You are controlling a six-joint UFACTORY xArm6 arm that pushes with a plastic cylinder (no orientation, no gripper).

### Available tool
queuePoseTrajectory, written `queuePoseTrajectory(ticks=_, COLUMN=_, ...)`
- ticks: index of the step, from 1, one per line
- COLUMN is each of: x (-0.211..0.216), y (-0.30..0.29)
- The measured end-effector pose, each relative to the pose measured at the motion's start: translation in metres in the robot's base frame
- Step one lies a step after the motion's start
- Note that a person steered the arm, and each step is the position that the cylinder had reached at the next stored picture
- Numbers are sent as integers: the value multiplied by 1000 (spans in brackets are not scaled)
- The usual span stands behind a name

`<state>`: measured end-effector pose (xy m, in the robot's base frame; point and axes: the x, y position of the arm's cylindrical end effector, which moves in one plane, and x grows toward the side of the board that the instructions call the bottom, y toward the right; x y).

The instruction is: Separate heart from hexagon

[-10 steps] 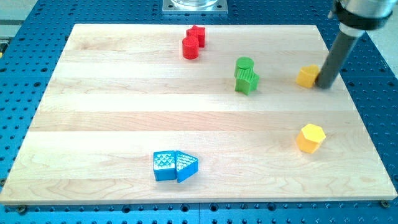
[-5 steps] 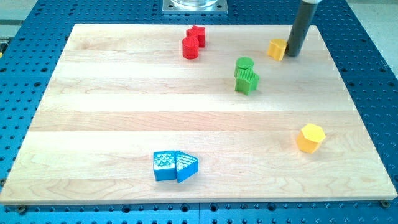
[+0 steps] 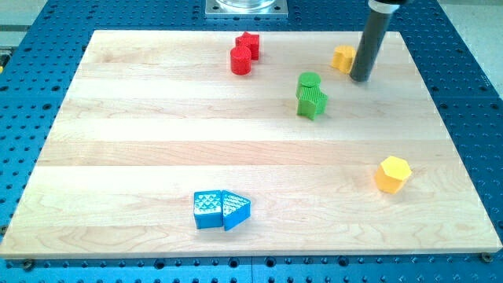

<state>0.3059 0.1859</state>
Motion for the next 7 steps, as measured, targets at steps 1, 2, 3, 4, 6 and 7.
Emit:
queuePoseTrajectory(ticks=1, x=-34, y=-1)
queuePoseTrajectory(ticks=2, x=-38, y=-29)
queuePoseTrajectory(ticks=3, x=-31, y=-42)
queuePoseTrajectory(ticks=4, x=-29, y=-57)
queuePoseTrajectory(ticks=6, x=-91, y=-96)
queuePoseTrajectory(ticks=7, x=-114, y=-106)
